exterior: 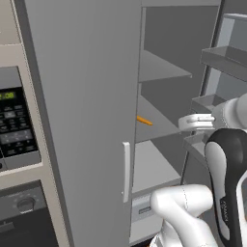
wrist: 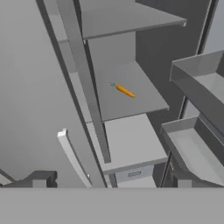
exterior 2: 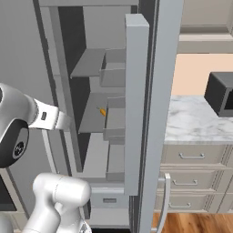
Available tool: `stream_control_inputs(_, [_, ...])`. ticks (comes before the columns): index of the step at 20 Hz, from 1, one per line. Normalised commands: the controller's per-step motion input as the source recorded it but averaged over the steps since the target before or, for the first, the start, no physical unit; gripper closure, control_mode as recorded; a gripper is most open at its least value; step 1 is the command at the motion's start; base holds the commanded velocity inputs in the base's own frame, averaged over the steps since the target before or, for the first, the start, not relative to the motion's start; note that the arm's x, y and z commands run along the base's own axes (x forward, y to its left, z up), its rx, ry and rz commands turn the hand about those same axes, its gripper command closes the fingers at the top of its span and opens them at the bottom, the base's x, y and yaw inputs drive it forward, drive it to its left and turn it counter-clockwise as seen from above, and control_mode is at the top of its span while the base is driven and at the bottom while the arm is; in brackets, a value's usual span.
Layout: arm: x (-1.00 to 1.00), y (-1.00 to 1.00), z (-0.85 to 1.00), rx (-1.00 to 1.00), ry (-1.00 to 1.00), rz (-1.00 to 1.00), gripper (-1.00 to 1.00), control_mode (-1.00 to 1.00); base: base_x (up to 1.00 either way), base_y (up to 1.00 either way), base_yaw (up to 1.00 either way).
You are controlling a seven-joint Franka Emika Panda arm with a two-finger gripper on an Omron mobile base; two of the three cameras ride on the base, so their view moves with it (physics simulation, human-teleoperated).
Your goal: Take the carrot and avocado out of the freezer and place them in the tupperware container on the counter. Then put the tupperware containing the vegetables back in the freezer.
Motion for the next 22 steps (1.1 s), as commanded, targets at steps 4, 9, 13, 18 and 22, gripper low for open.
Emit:
stream_control_inputs(4, [0.24, 0.06, -0.23, -0.02, 0.21, 0.04, -1.0, -1.0, 0.0, 0.0, 0.0])
stream_control_inputs(9, [0.36, 0.0, -0.36, 0.0, 0.11, 0.0, -1.0, -1.0, 0.0, 0.0, 0.0])
stream_control_inputs(13, [0.64, -0.01, -0.46, 0.0, 0.0, 0.0, -1.0, -1.0, 0.0, 0.0, 0.0])
stream_control_inputs(18, [0.84, -0.1, -0.45, -0.01, 0.06, 0.0, -1.0, -1.0, 0.0, 0.0, 0.0])
stream_control_inputs(22, [0.73, -0.26, -0.33, -0.04, 0.14, 0.01, -1.0, -1.0, 0.0, 0.0, 0.0])
